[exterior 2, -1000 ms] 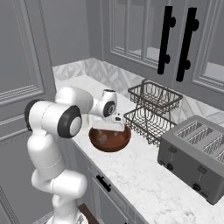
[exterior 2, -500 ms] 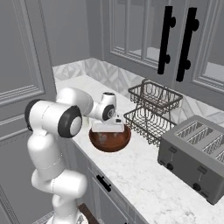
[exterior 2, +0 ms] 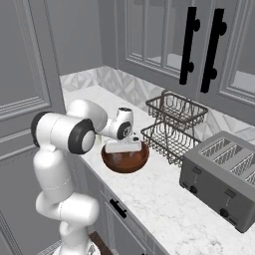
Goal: Grab a lemon wedge from the fridge and one ice cube from the ice bowl, and put them in the glass of lemonade.
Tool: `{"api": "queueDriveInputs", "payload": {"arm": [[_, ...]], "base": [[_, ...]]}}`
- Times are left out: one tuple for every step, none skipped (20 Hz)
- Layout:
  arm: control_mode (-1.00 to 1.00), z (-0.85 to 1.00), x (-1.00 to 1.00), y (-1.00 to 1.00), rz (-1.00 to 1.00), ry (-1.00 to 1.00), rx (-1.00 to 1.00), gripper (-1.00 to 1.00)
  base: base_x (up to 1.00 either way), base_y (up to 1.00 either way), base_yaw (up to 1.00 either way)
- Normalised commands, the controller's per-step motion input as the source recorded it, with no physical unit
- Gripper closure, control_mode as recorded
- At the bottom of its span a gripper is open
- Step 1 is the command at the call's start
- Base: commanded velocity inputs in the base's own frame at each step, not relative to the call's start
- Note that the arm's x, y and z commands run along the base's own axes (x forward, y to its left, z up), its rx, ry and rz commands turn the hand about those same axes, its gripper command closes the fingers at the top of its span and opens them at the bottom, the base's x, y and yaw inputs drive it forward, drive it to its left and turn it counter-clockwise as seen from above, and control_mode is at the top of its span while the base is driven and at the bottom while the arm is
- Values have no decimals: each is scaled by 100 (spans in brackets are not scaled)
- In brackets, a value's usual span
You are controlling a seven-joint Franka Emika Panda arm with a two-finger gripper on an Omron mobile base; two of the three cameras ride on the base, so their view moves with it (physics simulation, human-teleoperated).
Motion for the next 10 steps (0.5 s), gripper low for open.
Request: {"api": "queueDriveInputs", "payload": {"arm": [[-100,0,18,0,6,0,0,-100],[-100,0,15,0,5,0,0,-100],[-100,0,12,0,4,0,0,-100],[-100,0,12,0,4,0,0,-100],[-100,0,10,0,3,0,0,-100],[-100,0,2,-4,1,0,0,-100],[-100,0,2,-3,1,0,0,-100],[-100,-1,2,-5,0,0,0,-100],[-100,-4,0,-15,0,0,0,-100],[-100,0,0,-21,0,0,0,-100]], "base": [[0,0,0],[0,0,0],[0,0,0],[0,0,0],[0,0,0],[0,0,0],[0,0,0],[0,0,0],[0,0,0],[0,0,0]]}}
